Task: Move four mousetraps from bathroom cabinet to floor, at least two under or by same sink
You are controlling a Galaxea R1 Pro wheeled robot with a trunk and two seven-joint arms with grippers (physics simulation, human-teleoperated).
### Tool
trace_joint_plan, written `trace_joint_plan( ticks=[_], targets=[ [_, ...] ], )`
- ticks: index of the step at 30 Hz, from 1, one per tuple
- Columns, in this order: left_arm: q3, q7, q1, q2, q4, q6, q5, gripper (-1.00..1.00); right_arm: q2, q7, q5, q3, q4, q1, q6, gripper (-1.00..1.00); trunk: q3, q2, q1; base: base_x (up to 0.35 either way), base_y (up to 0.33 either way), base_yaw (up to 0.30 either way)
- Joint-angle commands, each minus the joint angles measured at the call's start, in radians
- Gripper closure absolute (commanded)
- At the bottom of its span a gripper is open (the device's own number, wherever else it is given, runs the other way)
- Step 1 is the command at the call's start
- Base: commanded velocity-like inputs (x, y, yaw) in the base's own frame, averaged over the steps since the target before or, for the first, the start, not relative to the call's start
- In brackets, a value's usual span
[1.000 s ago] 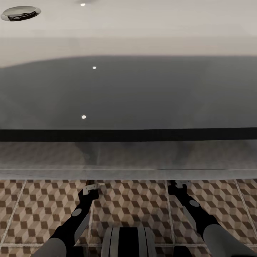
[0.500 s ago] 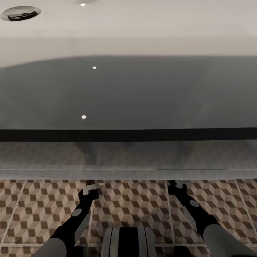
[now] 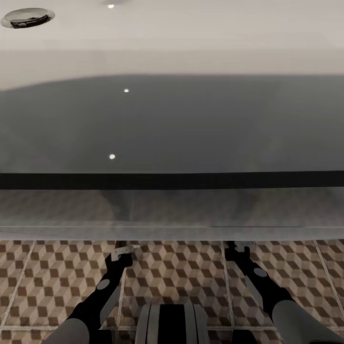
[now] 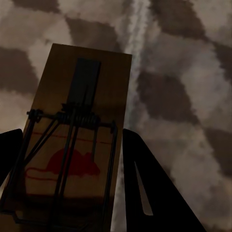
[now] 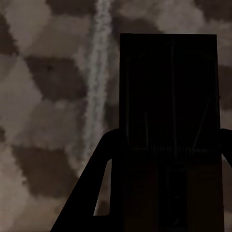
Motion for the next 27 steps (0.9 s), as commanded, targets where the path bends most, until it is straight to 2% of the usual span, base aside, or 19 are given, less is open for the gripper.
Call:
trace_joint_plan(
  ticks=[1,27],
  targets=[
    [-0.009,0.011,-0.001,0.001,0.0,-0.003,0.004,1.0,0.0,0.005,-0.005,0.001,0.001,0.0,-0.003,1.0,0.0,0.0,0.0,0.0,0.0,0.0],
    [-0.009,0.011,-0.001,0.002,-0.001,0.002,0.004,1.0,0.0,0.005,-0.006,-0.001,0.001,0.0,0.004,1.0,0.0,0.0,0.0,0.0,0.0,0.0]
  ],
)
